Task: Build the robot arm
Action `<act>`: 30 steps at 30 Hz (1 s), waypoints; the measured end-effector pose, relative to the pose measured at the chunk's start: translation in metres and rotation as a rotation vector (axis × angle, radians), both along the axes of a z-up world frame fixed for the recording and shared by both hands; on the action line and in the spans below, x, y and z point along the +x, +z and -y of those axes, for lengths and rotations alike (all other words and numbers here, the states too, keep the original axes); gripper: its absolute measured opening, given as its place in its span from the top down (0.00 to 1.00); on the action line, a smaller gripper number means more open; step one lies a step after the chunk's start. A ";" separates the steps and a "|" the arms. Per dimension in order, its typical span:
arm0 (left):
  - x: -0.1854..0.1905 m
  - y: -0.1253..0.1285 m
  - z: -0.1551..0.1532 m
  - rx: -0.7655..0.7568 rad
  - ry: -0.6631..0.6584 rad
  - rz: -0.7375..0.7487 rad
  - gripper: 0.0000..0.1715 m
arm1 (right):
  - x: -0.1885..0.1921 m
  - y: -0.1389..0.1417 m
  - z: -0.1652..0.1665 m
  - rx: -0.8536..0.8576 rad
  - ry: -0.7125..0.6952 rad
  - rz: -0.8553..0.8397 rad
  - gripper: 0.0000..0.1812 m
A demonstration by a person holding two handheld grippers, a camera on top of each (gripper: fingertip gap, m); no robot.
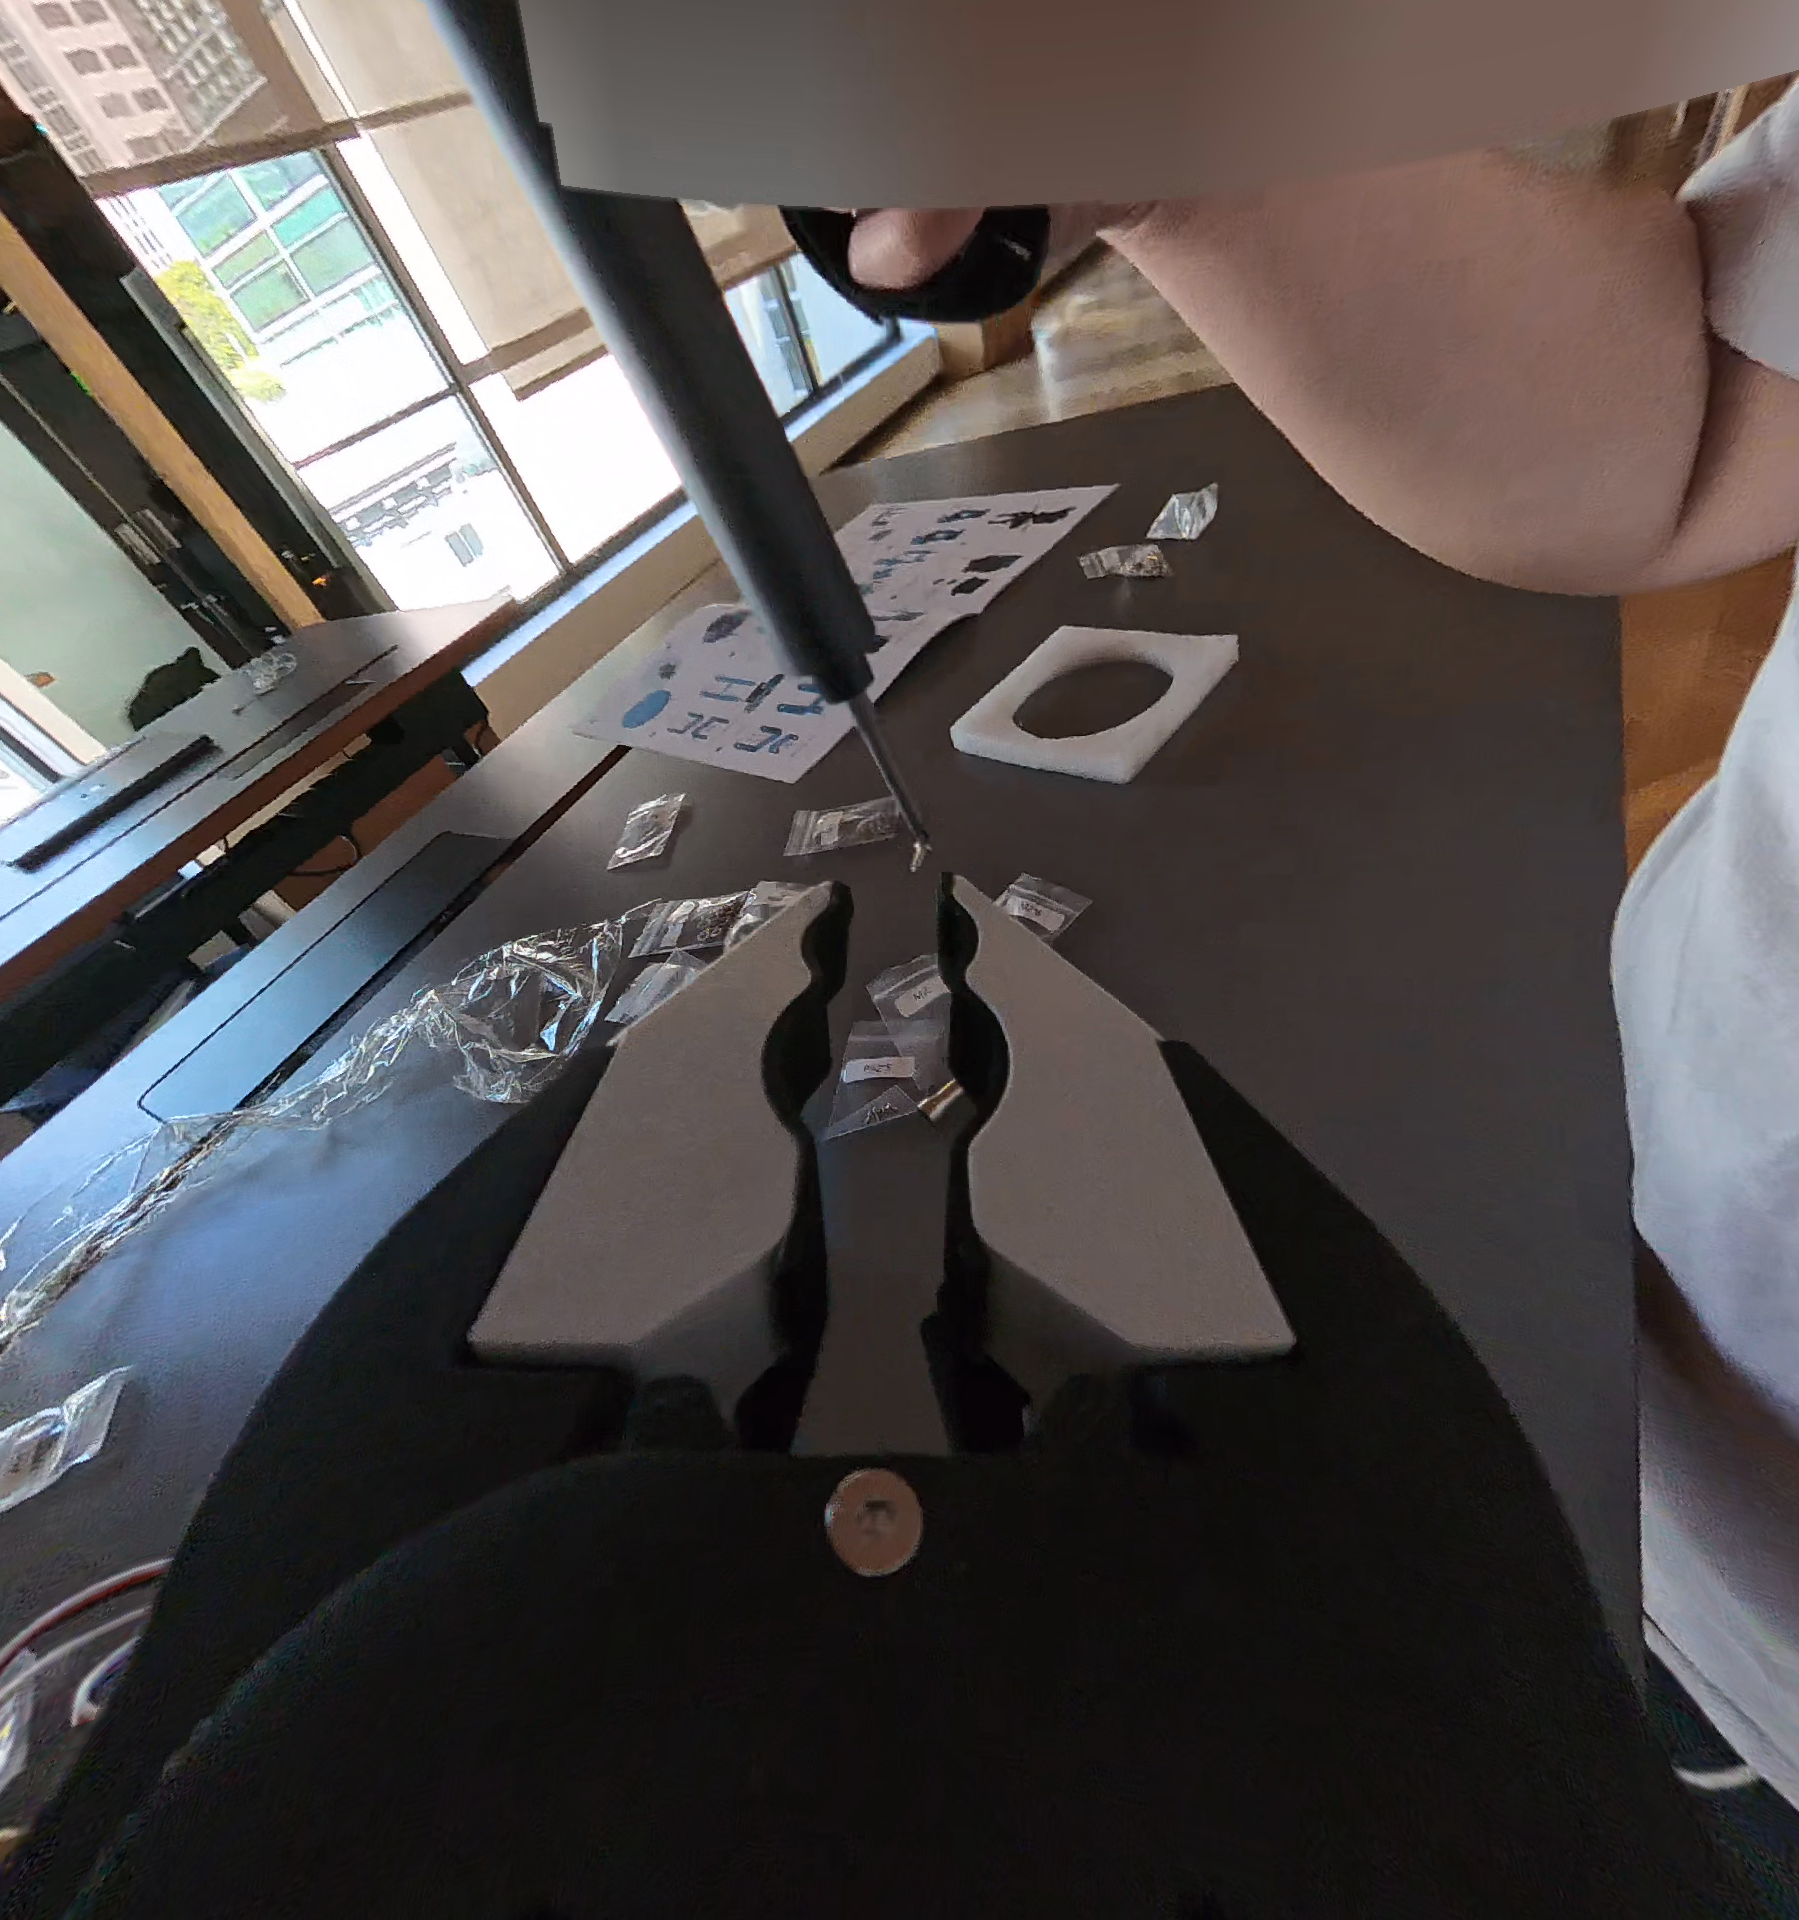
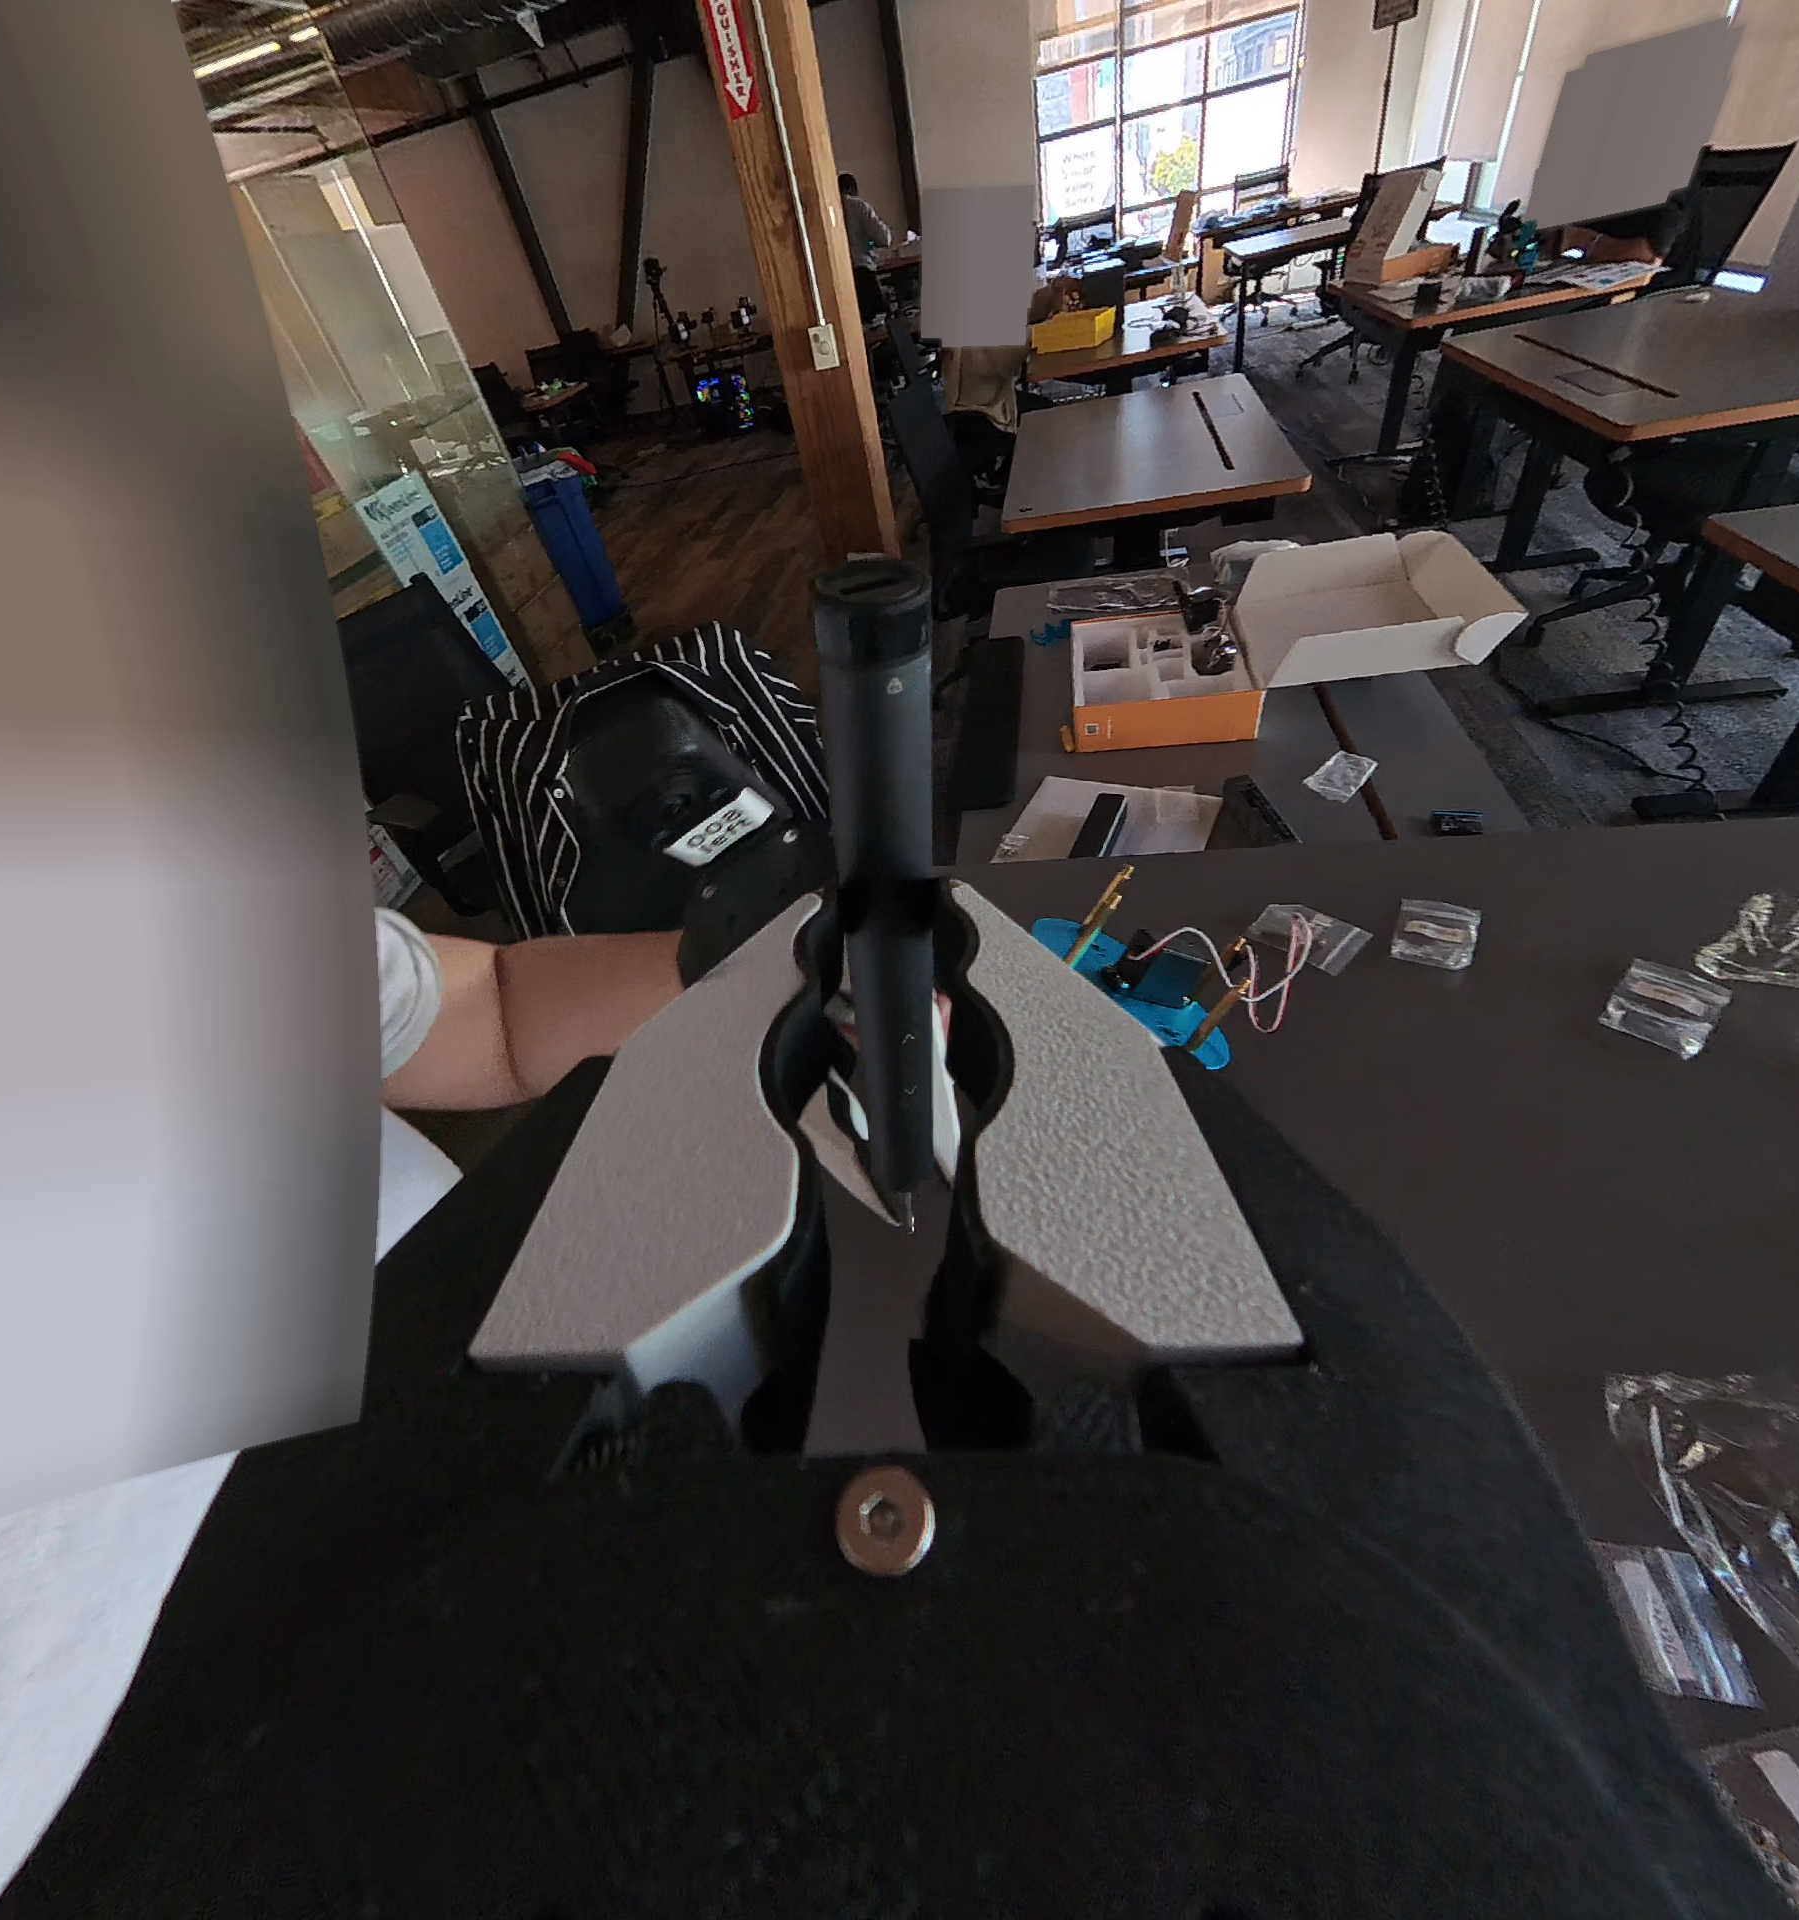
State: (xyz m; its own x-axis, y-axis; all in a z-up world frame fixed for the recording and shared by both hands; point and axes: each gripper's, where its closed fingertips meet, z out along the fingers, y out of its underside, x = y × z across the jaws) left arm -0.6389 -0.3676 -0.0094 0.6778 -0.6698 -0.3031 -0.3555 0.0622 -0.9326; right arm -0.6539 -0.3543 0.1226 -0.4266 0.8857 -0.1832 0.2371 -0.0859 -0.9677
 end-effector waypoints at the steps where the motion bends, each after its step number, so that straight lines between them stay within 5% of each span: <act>1: 0.000 0.002 0.003 -0.024 -0.035 -0.003 0.92 | 0.002 0.001 0.003 -0.001 0.009 -0.003 0.91; 6: 0.008 0.018 0.017 -0.118 -0.204 0.163 0.94 | 0.008 0.009 0.009 0.002 0.017 -0.027 0.91; 14: 0.009 0.022 0.017 -0.170 -0.281 0.293 0.93 | 0.014 0.020 0.015 -0.008 0.038 -0.056 0.91; 30: 0.021 0.025 0.022 -0.175 -0.335 0.290 0.98 | 0.017 0.024 0.020 -0.005 0.056 -0.069 0.91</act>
State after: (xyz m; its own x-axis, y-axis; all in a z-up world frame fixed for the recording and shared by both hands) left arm -0.6181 -0.3895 0.0157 0.4560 -0.8900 0.0032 -0.0663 -0.0376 -0.9971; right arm -0.6367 -0.3743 0.1466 -0.4869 0.8593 -0.1565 0.1748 -0.0797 -0.9814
